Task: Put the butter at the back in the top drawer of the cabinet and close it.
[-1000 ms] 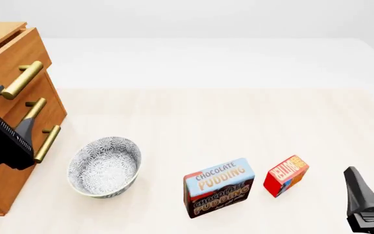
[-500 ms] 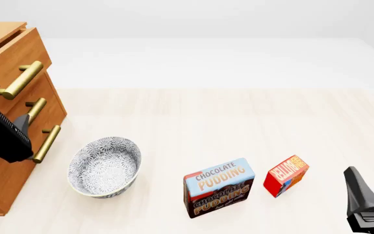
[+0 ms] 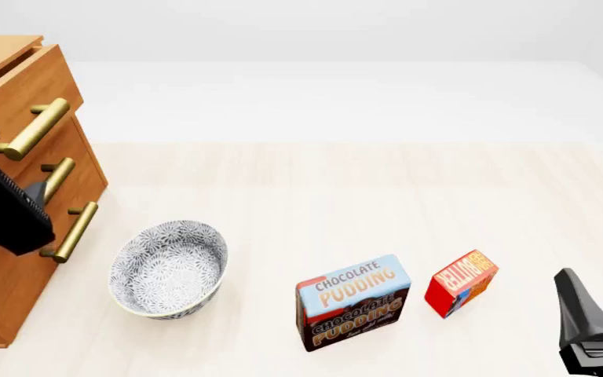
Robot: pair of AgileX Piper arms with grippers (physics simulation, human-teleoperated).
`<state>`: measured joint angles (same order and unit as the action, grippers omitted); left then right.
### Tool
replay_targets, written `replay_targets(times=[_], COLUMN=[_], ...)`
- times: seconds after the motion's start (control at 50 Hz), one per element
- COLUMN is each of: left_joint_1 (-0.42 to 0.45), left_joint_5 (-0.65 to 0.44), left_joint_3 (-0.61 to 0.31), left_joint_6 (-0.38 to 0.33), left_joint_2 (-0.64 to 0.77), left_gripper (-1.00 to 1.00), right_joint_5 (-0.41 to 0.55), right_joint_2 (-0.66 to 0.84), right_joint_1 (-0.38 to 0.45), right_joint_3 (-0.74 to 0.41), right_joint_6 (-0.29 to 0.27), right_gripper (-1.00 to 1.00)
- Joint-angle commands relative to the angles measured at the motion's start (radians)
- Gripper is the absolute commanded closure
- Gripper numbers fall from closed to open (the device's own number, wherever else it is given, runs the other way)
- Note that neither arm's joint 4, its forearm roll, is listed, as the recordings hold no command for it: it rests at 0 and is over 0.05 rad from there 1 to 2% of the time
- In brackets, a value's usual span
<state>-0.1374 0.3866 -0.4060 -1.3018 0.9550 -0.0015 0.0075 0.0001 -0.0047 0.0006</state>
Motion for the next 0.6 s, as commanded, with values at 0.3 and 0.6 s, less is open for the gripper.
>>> replay_targets(times=[0.3, 0.6], left_joint_1=[0.003, -0.007], left_joint_5=[0.009, 0.022], left_joint_3=[-0.029, -0.045], left_joint_6=[0.016, 0.024], left_joint_2=[0.052, 0.092], left_gripper=[-1.00, -1.00], right_joint_5=[0.000, 0.000], right_joint_2=[0.000, 0.000], right_joint_1=[0.000, 0.000], right_joint_3=[0.000, 0.000], right_joint_6=[0.000, 0.000], right_gripper=[-1.00, -1.00])
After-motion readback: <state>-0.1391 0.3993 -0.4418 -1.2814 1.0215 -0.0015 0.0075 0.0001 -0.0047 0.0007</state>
